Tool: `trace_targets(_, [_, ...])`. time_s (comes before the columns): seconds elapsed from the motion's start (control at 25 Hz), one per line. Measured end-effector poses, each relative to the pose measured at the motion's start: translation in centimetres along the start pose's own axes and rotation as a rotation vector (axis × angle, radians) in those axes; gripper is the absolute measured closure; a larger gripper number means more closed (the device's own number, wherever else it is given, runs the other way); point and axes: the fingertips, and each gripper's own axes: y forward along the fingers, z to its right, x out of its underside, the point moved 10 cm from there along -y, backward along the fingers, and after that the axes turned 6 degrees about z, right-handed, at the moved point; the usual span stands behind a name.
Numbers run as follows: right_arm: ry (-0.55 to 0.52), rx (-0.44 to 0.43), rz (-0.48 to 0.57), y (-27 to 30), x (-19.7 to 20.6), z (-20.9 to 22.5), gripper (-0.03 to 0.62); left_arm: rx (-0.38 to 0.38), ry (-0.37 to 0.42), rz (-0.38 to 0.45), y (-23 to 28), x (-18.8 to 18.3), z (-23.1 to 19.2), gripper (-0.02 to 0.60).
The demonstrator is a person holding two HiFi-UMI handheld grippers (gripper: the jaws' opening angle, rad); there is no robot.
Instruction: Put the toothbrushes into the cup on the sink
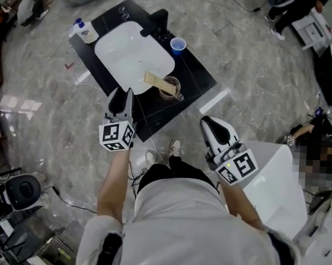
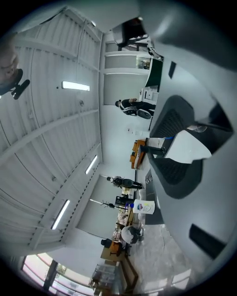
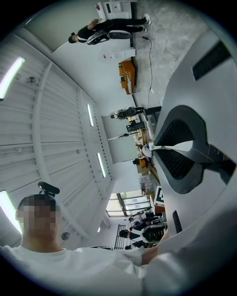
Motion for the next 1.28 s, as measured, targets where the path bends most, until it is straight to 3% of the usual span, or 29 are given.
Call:
trace_targets(0.2, [0.001, -0.042, 0.017, 1.5, -0.4, -0.8, 0.546, -0.059, 0.022, -0.008, -2.5, -1.6, -1.3, 0.517])
trace_targets(0.68, [-0.022, -0.053, 0.071, 3.7, -2.2, -0.2, 0.546, -0.143, 0.074, 0.098, -10.0, -8.3, -2.3, 0.578])
trace_targets(1.28, [-0.05, -0.176, 0.078, 8.2, -2.0, -1.3, 0.546, -0.278, 0.076, 0.119, -17.3, -10.2, -2.8, 0.578])
